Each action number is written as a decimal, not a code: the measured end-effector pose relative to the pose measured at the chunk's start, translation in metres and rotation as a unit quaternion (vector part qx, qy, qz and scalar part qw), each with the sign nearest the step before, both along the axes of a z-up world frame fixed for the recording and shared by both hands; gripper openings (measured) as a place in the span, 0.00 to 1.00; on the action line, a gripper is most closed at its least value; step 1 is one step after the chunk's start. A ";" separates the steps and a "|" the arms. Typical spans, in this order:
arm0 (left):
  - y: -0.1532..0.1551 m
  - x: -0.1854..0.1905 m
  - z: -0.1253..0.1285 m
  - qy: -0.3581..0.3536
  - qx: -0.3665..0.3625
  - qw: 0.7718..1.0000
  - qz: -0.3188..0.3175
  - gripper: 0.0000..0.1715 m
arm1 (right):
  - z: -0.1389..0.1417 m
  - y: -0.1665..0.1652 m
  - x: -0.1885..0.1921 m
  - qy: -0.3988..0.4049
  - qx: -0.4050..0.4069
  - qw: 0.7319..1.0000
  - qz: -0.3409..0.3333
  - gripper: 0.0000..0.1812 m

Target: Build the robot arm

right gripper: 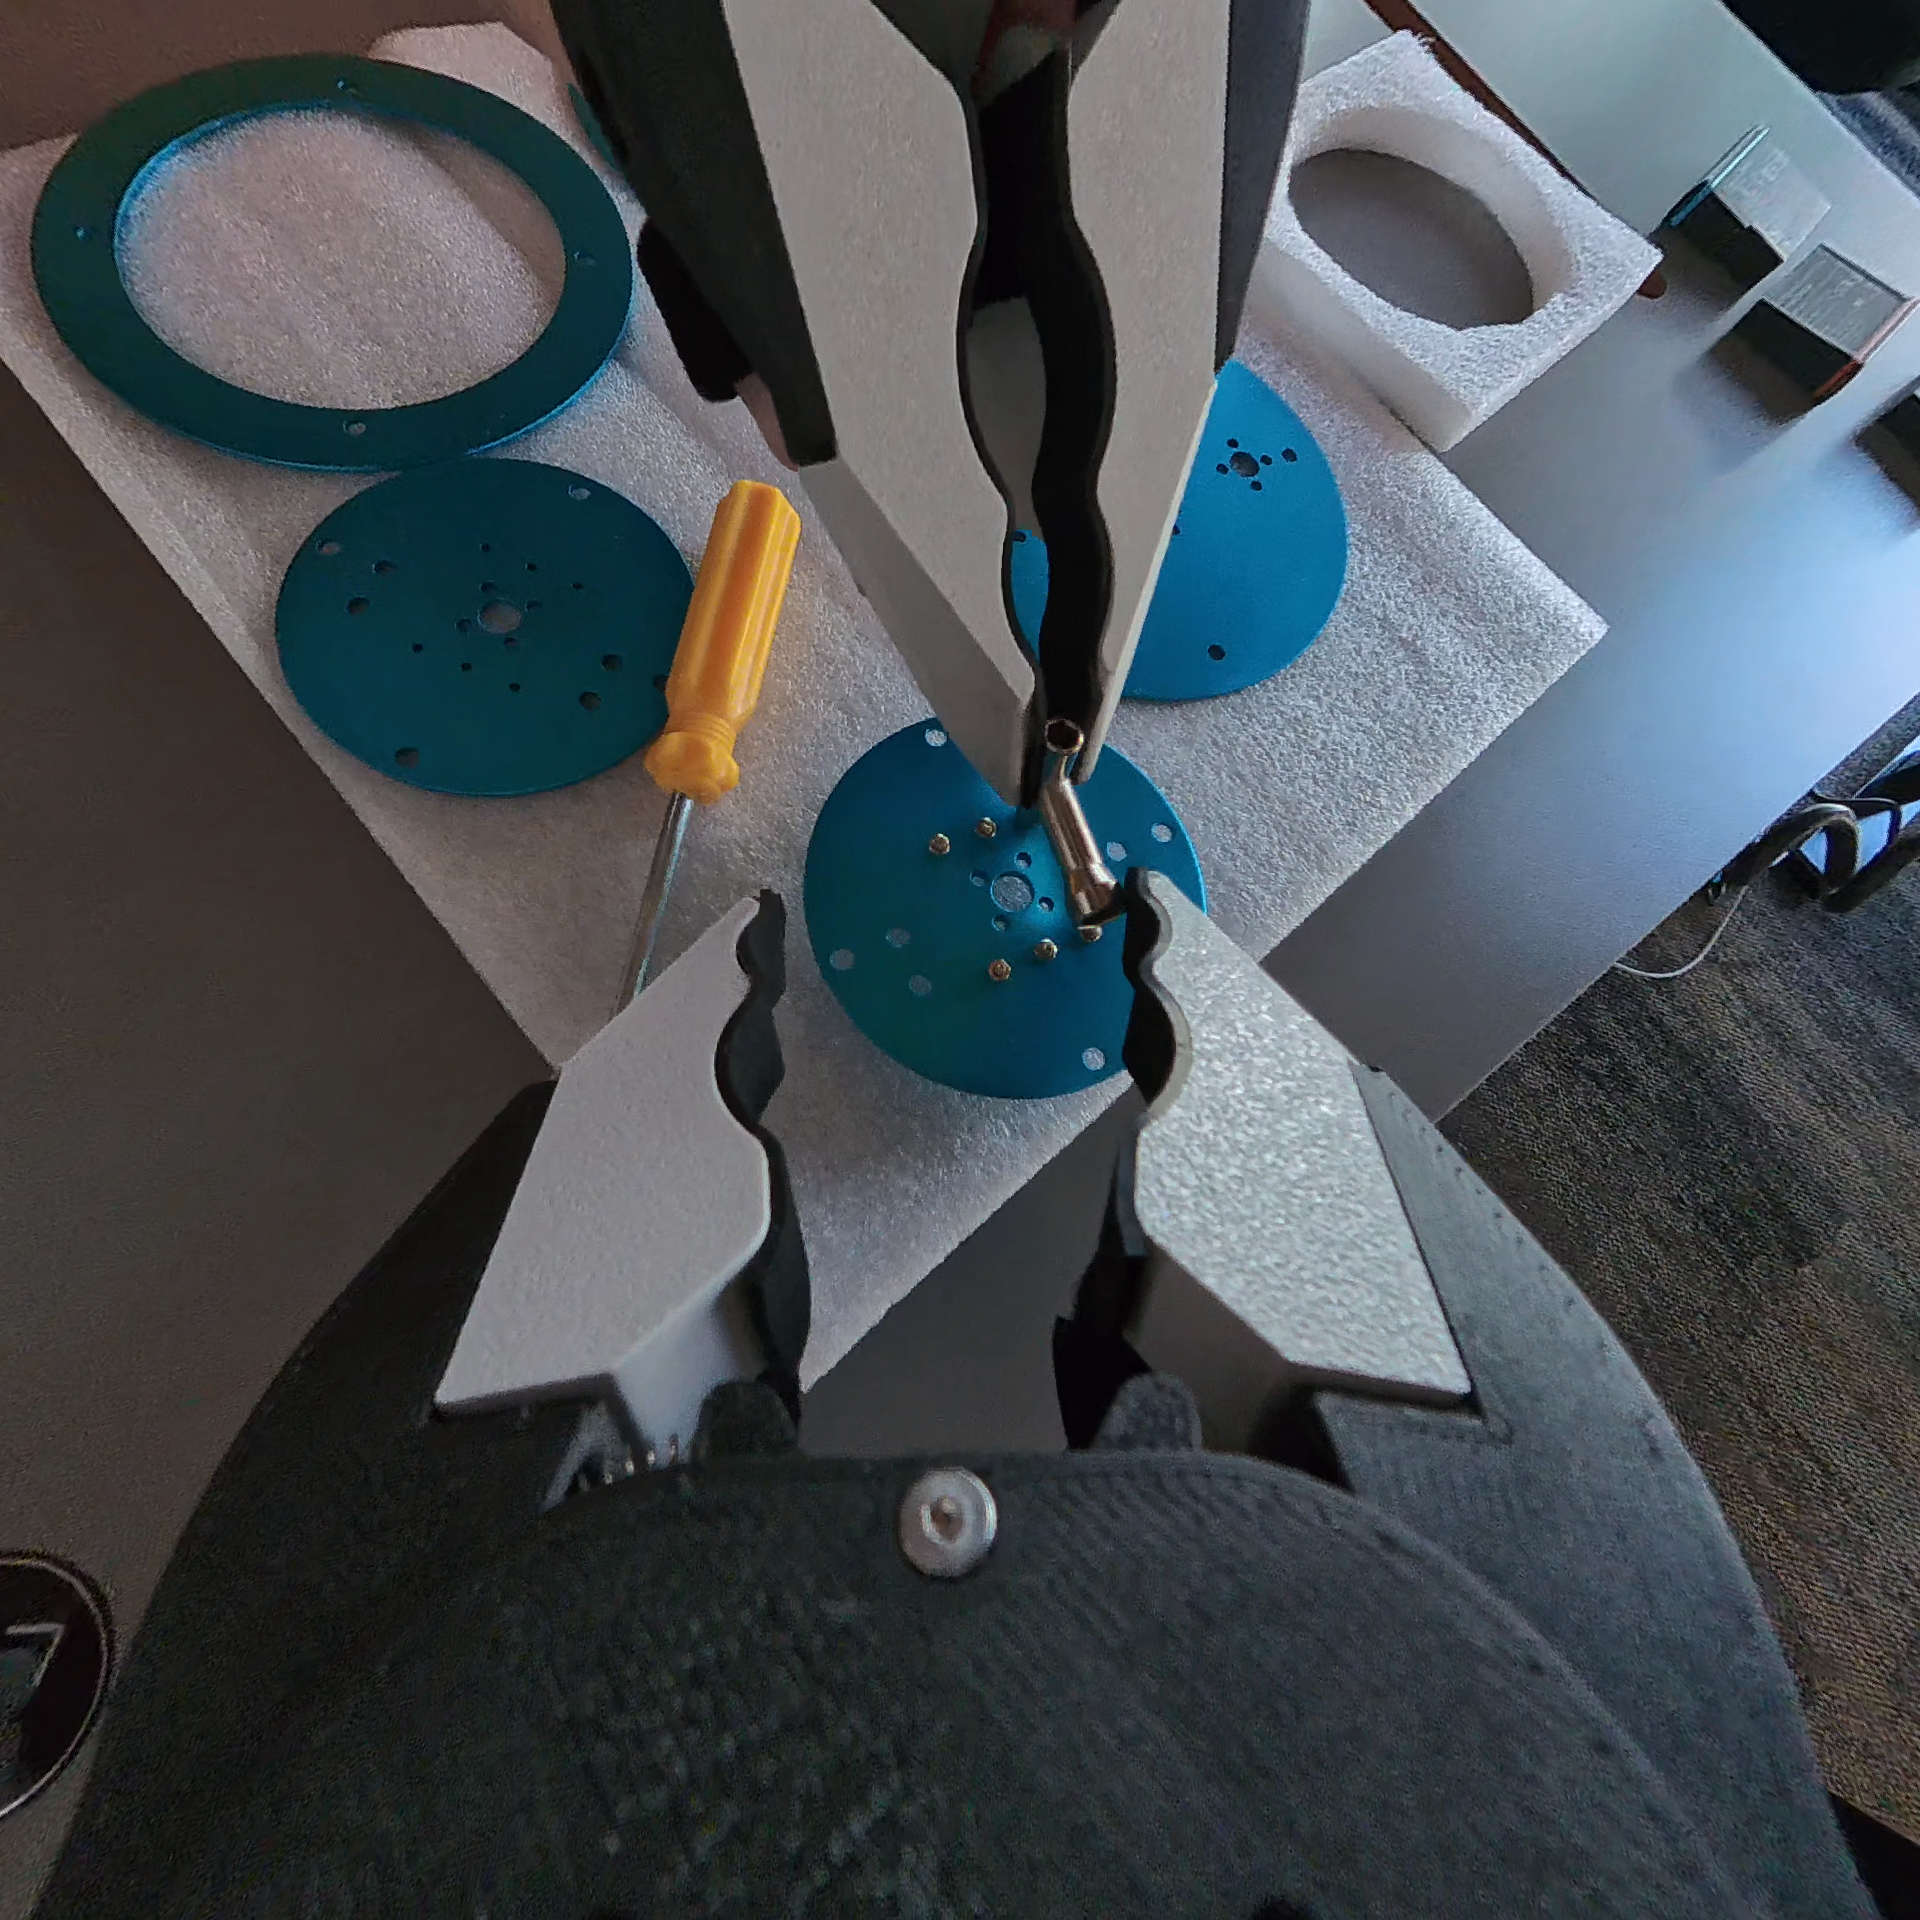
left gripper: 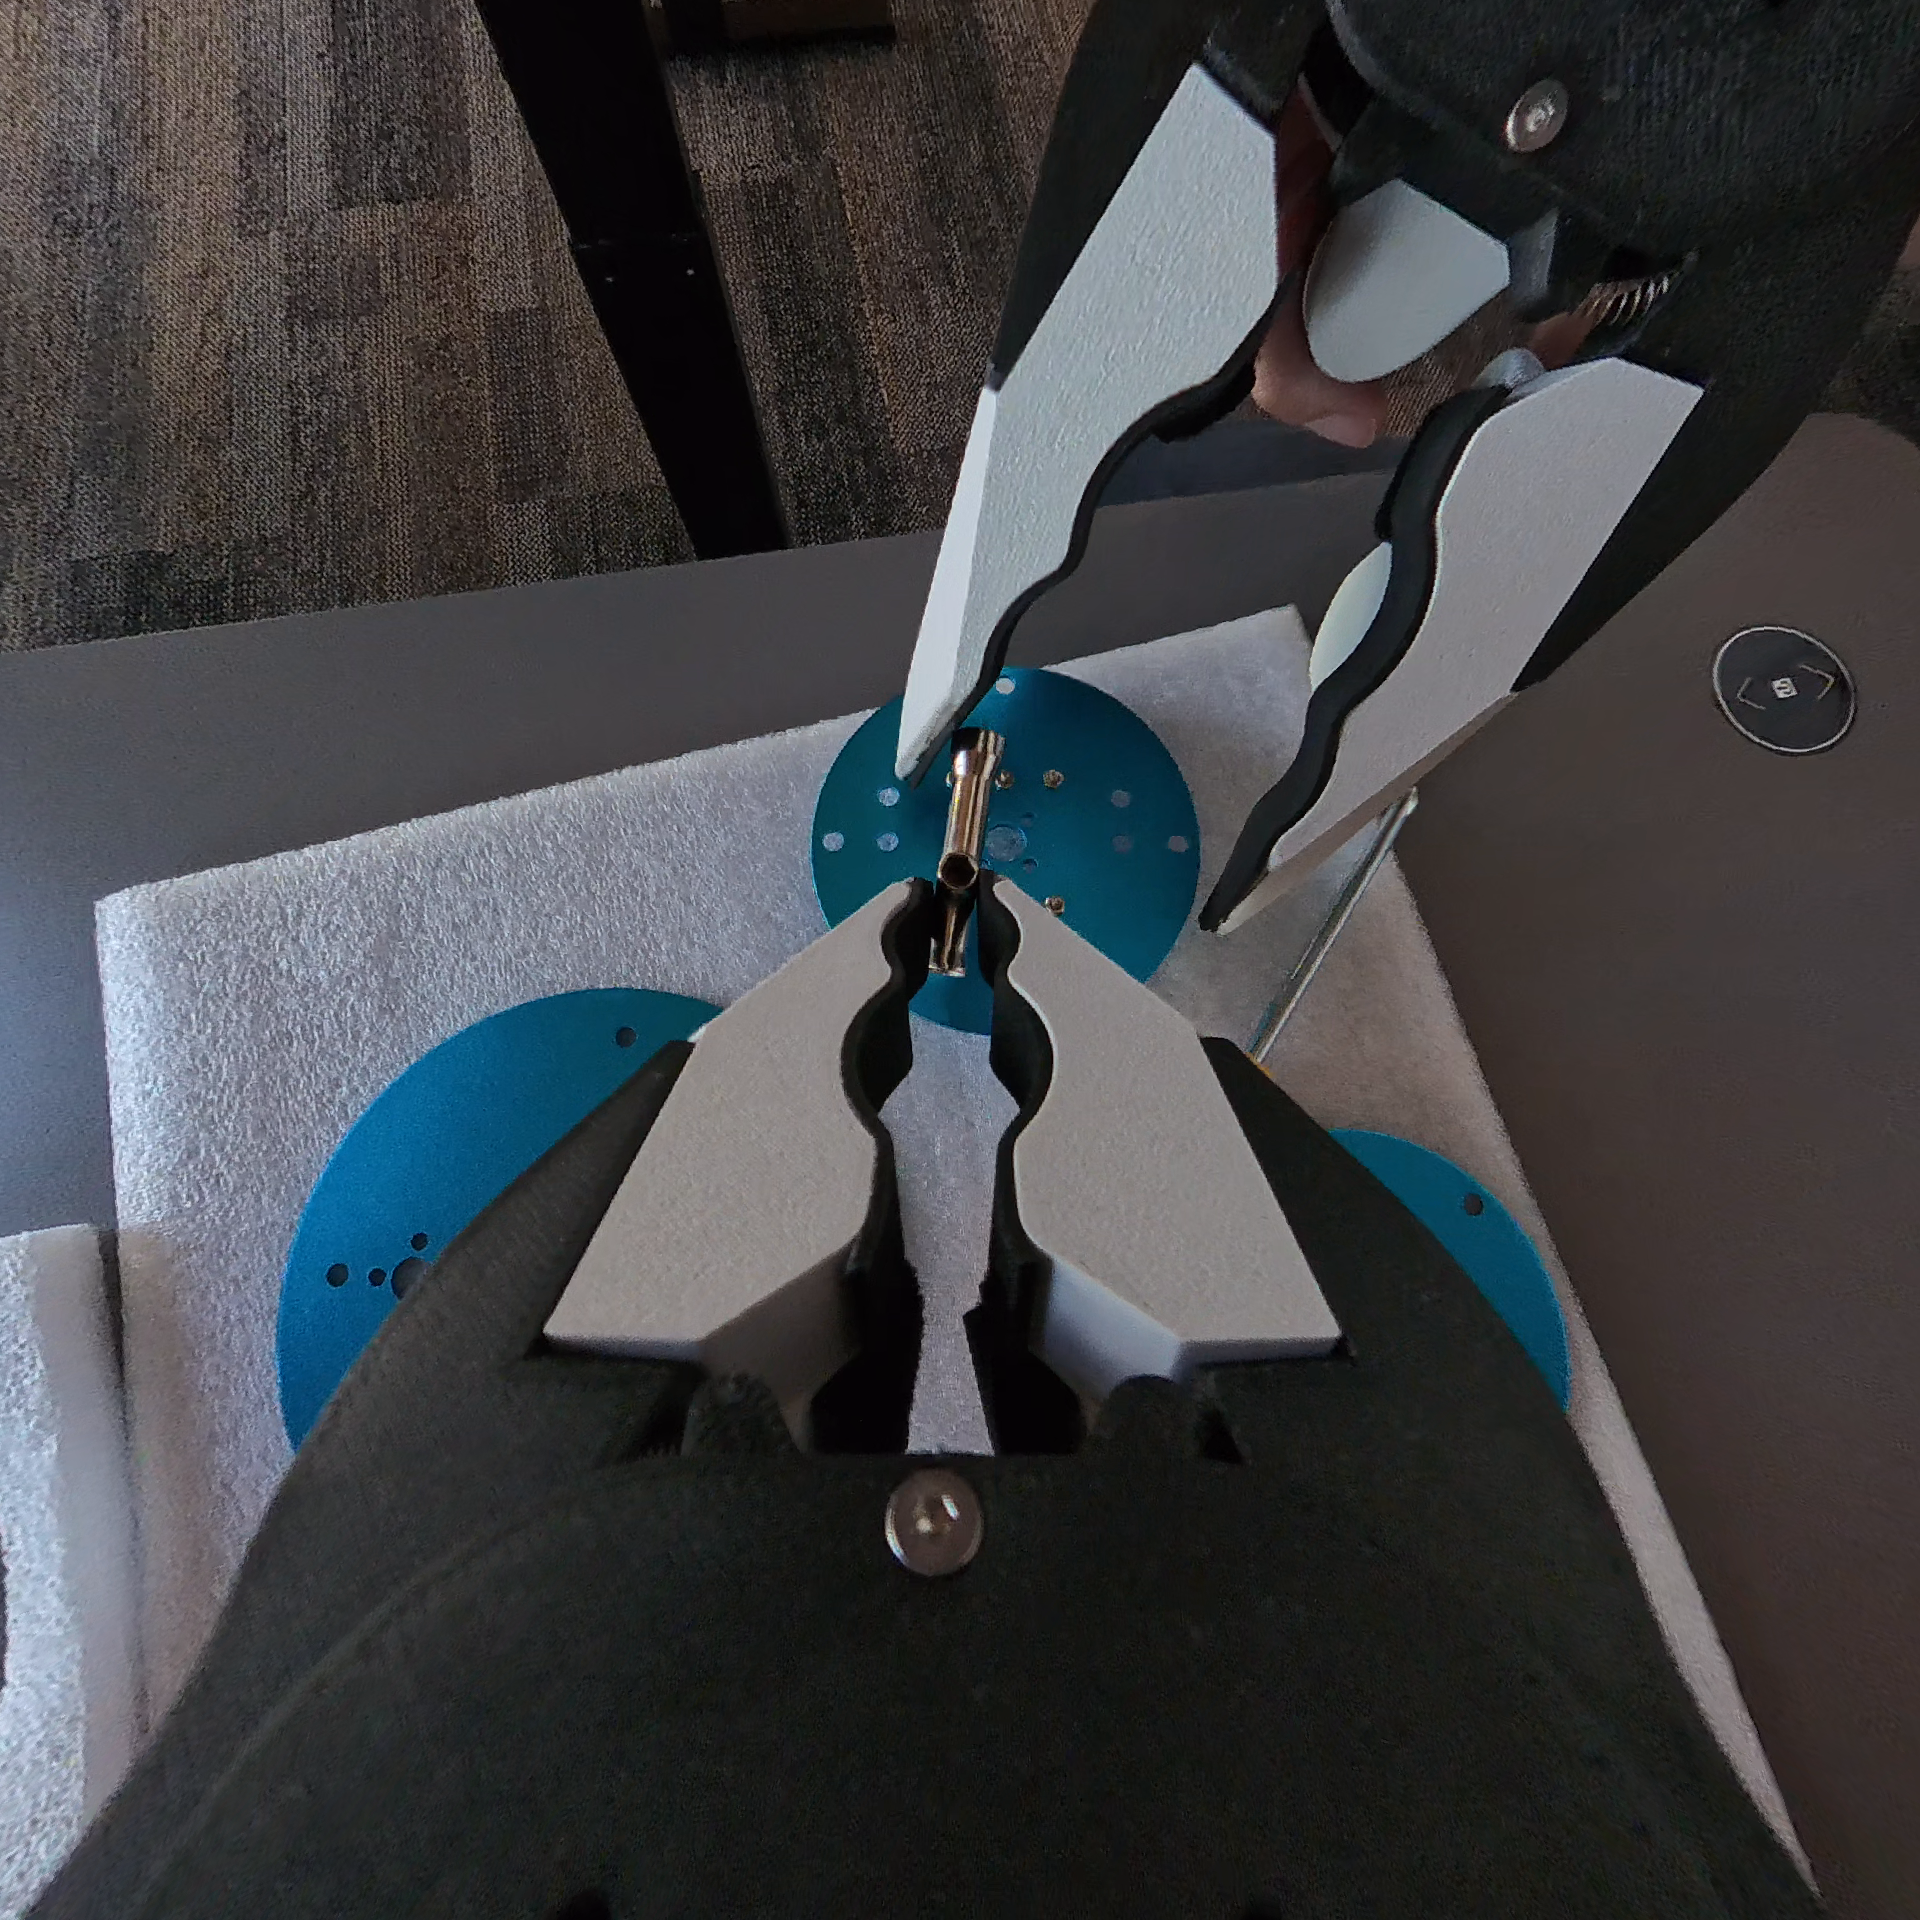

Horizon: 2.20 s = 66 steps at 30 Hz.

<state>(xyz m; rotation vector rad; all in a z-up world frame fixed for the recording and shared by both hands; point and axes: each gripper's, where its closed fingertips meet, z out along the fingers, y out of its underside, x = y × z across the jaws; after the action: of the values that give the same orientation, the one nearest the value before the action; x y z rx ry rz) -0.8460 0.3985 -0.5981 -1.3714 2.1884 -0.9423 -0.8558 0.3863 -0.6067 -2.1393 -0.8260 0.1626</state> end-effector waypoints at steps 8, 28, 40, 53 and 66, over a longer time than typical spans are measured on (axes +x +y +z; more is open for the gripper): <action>0.001 -0.001 -0.003 0.011 0.000 1.000 -0.009 0.04 | -0.003 0.002 0.000 0.005 -0.002 1.000 -0.002 0.36; 0.000 -0.001 -0.004 0.010 -0.037 0.999 -0.021 0.04 | -0.006 0.000 -0.002 0.021 -0.018 0.999 -0.024 0.39; -0.002 0.001 -0.003 0.004 -0.044 0.999 -0.007 0.04 | -0.006 -0.003 0.001 0.013 -0.015 0.999 -0.028 0.37; -0.019 -0.012 0.002 0.010 -0.035 0.999 0.007 0.03 | -0.003 -0.018 -0.009 -0.027 -0.003 1.000 -0.009 0.38; -0.019 -0.012 -0.003 -0.022 -0.015 1.000 0.009 0.04 | -0.004 -0.018 -0.011 -0.001 -0.008 1.000 -0.013 0.38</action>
<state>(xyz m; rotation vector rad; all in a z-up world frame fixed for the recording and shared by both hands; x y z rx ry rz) -0.8577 0.3799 -0.6011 -1.3682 2.1353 -0.9940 -0.8667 0.3682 -0.6109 -2.1648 -0.7998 0.1546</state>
